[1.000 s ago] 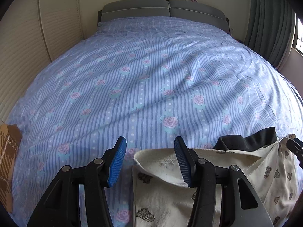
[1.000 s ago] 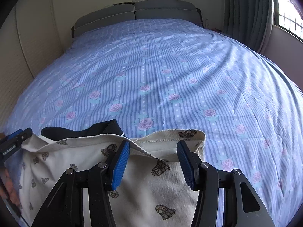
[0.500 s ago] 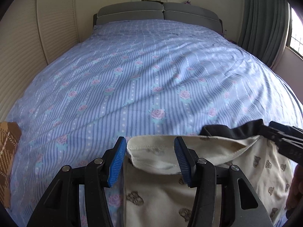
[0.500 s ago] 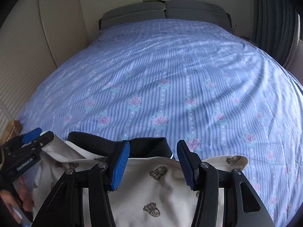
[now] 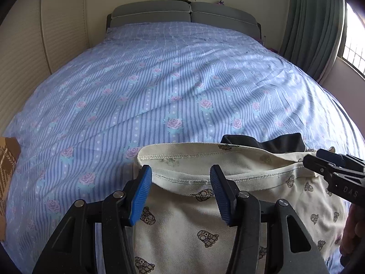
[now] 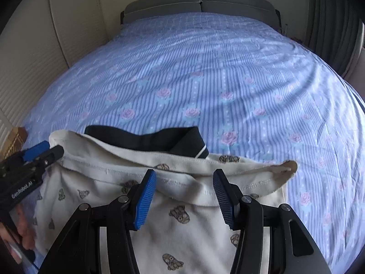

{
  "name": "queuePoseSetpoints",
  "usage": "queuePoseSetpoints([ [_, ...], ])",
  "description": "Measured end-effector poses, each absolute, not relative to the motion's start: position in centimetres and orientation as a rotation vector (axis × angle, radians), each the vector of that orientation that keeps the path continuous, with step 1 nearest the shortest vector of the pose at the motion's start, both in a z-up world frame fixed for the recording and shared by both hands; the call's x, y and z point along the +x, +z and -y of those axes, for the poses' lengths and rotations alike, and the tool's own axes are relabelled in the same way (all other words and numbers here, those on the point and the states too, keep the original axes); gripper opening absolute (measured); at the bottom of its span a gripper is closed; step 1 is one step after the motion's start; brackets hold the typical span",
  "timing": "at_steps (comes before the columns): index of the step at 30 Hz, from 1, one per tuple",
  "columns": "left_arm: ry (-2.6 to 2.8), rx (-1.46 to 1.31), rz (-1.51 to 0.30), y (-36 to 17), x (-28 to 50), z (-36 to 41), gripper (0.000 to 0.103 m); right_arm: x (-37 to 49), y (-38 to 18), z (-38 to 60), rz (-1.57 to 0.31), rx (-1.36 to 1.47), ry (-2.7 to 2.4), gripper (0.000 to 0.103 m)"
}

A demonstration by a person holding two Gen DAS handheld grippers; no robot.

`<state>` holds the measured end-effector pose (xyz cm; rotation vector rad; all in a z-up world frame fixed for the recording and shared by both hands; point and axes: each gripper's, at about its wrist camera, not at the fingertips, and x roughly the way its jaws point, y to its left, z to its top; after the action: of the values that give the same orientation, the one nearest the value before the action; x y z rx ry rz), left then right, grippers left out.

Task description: Fold small clothes

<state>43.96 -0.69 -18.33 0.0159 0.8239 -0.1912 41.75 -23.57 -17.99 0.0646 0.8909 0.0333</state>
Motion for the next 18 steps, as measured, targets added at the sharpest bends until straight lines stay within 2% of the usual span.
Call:
queuePoseSetpoints([
  [11,-0.188,0.003,-0.839,-19.2,44.2,0.3,0.052,44.3,-18.8,17.8,-0.904,-0.126,0.105,0.052],
  [18,-0.175,-0.01,-0.837,-19.2,45.5,-0.3,0.052,48.0,-19.0,20.3,-0.861,-0.149,-0.061,0.052],
])
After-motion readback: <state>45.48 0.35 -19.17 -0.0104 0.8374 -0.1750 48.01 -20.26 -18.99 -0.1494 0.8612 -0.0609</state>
